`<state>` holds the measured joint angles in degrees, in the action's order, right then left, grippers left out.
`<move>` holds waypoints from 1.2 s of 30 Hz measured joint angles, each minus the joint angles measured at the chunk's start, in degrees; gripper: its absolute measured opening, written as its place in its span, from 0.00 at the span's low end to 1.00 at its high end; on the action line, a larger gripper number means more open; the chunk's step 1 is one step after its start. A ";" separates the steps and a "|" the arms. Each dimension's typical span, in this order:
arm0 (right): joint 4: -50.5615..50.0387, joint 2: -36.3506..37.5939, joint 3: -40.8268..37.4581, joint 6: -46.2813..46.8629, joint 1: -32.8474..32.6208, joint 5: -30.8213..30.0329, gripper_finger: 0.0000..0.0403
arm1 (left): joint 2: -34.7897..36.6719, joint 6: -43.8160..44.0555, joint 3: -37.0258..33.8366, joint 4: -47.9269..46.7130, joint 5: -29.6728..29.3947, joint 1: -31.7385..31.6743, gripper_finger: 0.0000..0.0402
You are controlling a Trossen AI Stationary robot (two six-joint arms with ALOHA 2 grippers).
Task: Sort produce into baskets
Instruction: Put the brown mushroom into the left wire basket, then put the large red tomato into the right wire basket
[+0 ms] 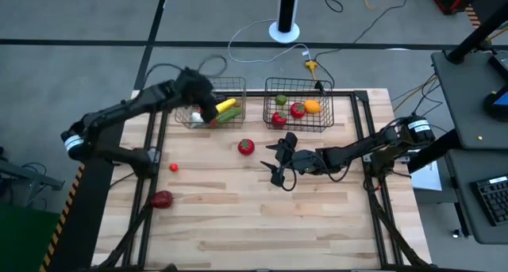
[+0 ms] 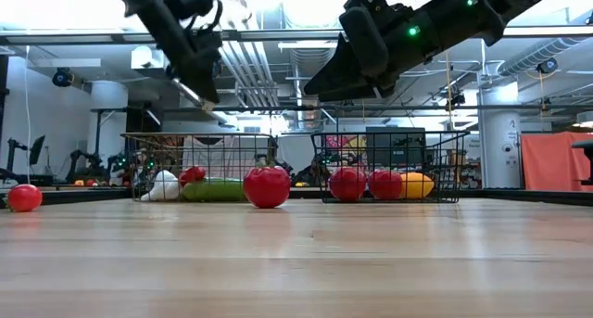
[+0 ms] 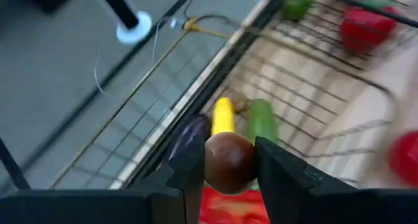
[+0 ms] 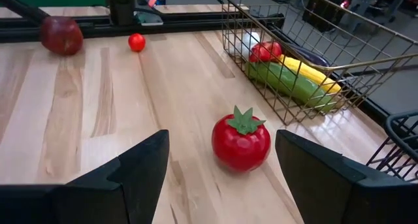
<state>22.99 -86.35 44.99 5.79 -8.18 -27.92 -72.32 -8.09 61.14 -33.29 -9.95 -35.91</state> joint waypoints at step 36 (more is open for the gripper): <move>-30.40 0.09 16.61 18.57 0.60 0.87 0.68 | -12.60 -4.75 -0.42 2.86 6.11 -9.30 0.41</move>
<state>-7.41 -86.26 61.60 24.36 -7.57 -27.05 -84.93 -12.84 60.73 -30.44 -3.84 -45.21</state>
